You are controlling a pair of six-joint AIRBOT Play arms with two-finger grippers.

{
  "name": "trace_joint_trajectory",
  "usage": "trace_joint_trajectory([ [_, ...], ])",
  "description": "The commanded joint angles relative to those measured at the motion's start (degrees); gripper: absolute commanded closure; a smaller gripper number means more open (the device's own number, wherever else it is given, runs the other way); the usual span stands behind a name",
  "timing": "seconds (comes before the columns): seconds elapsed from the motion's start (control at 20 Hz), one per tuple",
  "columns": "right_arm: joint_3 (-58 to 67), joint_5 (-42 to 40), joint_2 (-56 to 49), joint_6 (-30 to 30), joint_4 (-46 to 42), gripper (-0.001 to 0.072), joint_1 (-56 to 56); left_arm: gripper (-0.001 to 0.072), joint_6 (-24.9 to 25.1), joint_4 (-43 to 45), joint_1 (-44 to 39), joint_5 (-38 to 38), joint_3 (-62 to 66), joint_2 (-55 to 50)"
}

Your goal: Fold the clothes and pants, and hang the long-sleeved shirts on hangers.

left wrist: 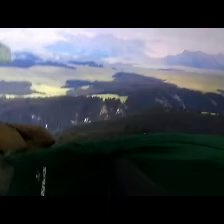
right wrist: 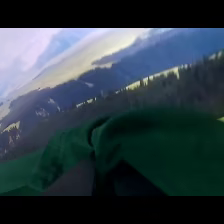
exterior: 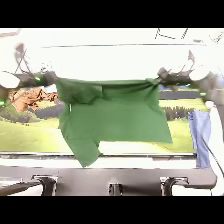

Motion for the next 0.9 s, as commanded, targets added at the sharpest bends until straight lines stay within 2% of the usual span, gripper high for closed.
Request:
trace_joint_trajectory([
  [0.0,-0.7,0.5,-7.2,1.7,6.1,0.0606,0.8,0.0681,-4.7,-4.8,-0.1,-6.0,-0.9,-8.3],
  [0.05,-0.3,2.8,-7.1,-1.4,5.0,0.0598,-0.3,0.0639,-4.7,-6.6,0.0,-9.9,-0.8,-9.2],
  [0.1,1.3,7.3,-7.1,-3.5,2.8,0.0505,-2.7,0.0498,-2.7,-7.1,0.4,-15.9,-0.7,-9.6],
  [0.15,3.2,13.0,-7.1,-4.2,1.2,0.0285,-5.7,0.0285,2.0,-6.1,1.6,-23.0,-0.2,-9.7],
  [0.2,5.1,20.1,-6.8,-6.5,0.9,0.0083,-9.7,0.0188,4.0,-4.7,3.3,-29.1,-0.1,-9.6],
  [0.25,6.3,27.1,-6.4,-9.9,0.5,0.008,-13.7,0.0184,4.7,-3.1,5.7,-35.1,-0.2,-9.4],
  [0.35,6.3,39.8,-4.9,-11.6,-5.2,0.0096,-21.5,0.0186,5.3,-2.5,10.8,-42.5,-1.7,-8.6],
  [0.45,3.3,46.2,-2.7,-12.3,-11.8,0.012,-27.3,0.0192,6.8,-2.5,14.8,-42.6,-7.5,-5.8],
  [0.5,-0.2,45.5,-0.7,-12.7,-13.0,0.0121,-29.6,0.0193,6.8,-2.5,16.2,-40.7,-11.6,-4.3],
  [0.6,-8.5,41.2,3.4,-12.9,-13.1,0.0121,-32.5,0.0268,7.3,-3.5,17.4,-36.0,-21.6,-1.8],
  [0.75,-16.9,37.9,6.2,-15.4,-13.0,0.0121,-32.8,0.0267,12.1,-11.5,17.3,-30.3,-31.5,-1.5],
  [0.85,-19.4,37.4,6.2,-15.5,-13.1,0.0121,-32.8,0.0268,12.6,-15.1,16.5,-26.1,-34.5,-1.5],
])
